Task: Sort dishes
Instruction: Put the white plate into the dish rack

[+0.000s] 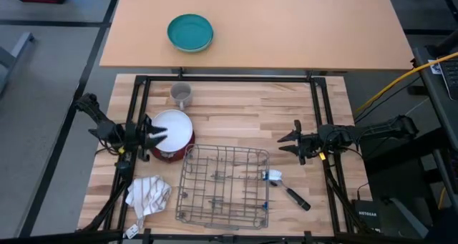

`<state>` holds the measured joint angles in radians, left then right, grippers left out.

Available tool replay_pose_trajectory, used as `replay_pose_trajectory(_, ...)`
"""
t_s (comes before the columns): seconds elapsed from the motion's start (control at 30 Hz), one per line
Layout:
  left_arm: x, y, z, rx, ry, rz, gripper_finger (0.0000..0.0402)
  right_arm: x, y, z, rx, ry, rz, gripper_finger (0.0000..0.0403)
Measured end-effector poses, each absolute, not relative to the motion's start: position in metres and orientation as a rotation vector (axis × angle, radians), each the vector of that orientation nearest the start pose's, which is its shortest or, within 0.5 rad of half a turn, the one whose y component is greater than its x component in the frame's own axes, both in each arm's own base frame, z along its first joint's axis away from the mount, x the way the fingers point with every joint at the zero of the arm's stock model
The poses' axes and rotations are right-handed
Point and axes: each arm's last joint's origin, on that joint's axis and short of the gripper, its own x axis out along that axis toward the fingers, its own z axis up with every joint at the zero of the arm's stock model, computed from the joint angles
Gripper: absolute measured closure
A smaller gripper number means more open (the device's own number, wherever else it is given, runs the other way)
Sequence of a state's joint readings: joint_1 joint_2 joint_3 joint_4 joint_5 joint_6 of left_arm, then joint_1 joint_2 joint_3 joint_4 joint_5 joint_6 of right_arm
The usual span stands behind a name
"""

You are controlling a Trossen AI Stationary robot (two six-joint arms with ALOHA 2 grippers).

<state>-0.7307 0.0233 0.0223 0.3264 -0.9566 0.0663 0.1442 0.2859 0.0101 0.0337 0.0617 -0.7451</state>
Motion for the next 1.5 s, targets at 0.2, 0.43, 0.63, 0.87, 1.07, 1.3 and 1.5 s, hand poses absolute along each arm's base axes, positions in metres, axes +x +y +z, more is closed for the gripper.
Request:
replay_pose_trajectory(0.2, 0.074, -0.033, 0.204, -0.248, -0.226, 0.293, 0.0276, 0.112, 0.014, 0.146, -0.767, 0.200, 0.162, 0.0248)
replay_pose_trajectory(0.43, 0.074, -0.033, 0.204, -0.427, -0.253, 0.274, 0.0276, 0.112, 0.014, 0.149, -0.765, 0.172, 0.145, 0.0249)
replay_pose_trajectory(0.63, 0.074, -0.032, 0.204, -0.407, -0.251, 0.294, 0.0276, 0.114, 0.014, 0.159, -0.700, 0.076, 0.104, 0.0248)
replay_pose_trajectory(0.87, 0.073, -0.031, 0.208, -0.342, -0.265, 0.313, 0.0276, 0.114, 0.014, 0.176, -0.646, -0.095, 0.045, 0.0248)
replay_pose_trajectory(1.07, 0.073, -0.032, 0.207, -0.384, -0.263, 0.308, 0.0276, 0.112, 0.015, 0.192, -0.625, -0.264, 0.008, 0.0248)
replay_pose_trajectory(1.3, 0.073, -0.031, 0.207, -0.356, -0.261, 0.321, 0.0276, 0.109, 0.016, 0.201, -0.554, -0.368, 0.052, 0.0249)
replay_pose_trajectory(1.5, 0.069, -0.027, 0.218, -0.268, -0.240, 0.410, 0.0276, 0.109, 0.015, 0.201, -0.509, -0.355, 0.015, 0.0249)
